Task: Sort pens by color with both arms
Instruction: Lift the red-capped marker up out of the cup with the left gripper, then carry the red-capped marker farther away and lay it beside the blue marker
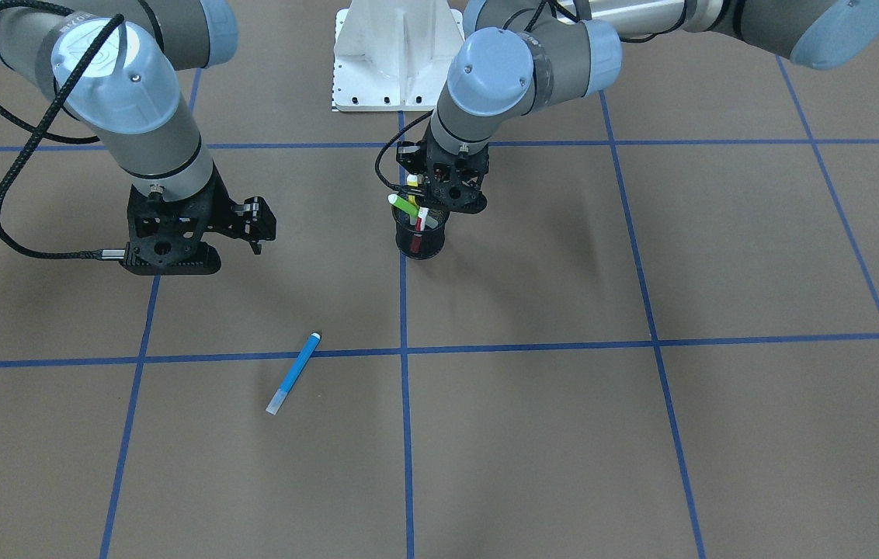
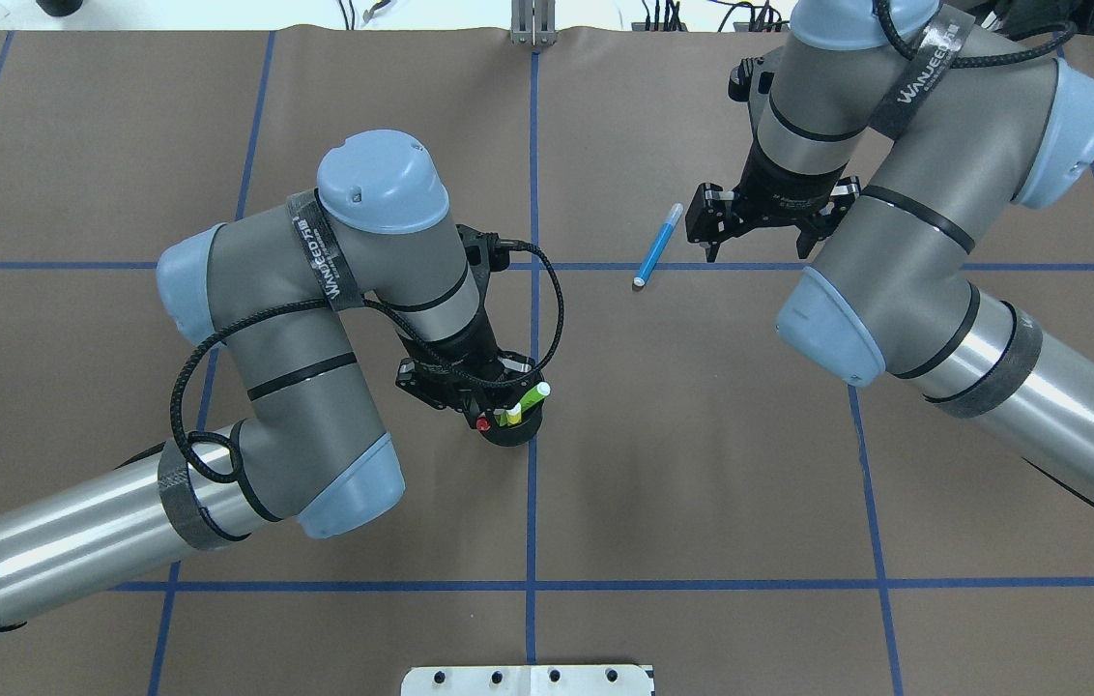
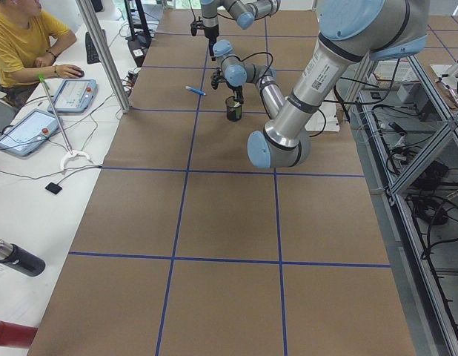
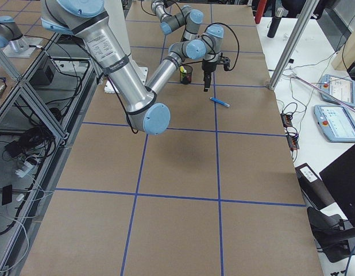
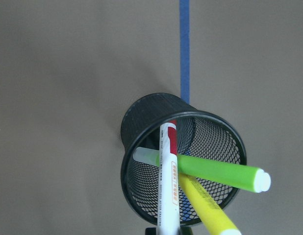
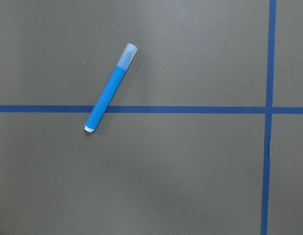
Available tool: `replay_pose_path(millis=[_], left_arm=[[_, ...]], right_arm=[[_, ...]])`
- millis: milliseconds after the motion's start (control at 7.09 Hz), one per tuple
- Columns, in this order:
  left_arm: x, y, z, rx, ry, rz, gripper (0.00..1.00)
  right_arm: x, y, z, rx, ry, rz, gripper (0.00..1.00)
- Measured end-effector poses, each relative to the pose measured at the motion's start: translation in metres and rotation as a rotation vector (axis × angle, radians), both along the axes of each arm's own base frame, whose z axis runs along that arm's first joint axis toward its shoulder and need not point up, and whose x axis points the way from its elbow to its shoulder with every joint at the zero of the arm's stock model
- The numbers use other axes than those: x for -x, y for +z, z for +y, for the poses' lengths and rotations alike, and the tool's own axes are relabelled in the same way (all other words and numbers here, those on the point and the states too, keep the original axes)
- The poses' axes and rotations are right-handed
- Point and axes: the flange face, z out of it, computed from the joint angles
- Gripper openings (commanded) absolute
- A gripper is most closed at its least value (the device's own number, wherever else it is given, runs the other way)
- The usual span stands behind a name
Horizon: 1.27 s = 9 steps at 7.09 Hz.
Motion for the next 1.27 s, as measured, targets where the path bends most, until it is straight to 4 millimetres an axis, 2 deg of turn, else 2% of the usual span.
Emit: replay_pose_path(millis=[282, 564, 987, 1269], left_arm=[[0.004, -0.010, 0.003, -0.010, 0.000, 0.017, 0.07], [0.016, -0.023, 0.009, -0.026, -0.002, 0.044, 0.03], [0.058, -0.054, 0.017, -0.063, -0.033, 0.110, 0.00], [0.084, -0.066, 0.007, -0.087, -0.074, 0.138, 0.00]], right_arm=[[0.000, 0.000, 0.000, 0.000, 0.000, 0.000, 0.99], [0.000, 0.003, 0.000, 0.002, 0.002, 0.004, 0.99], [-0.001, 0.003, 0.000, 0.001, 0.002, 0.005, 0.99], [-0.001, 0.003, 0.000, 0.000, 0.002, 0.003, 0.99]])
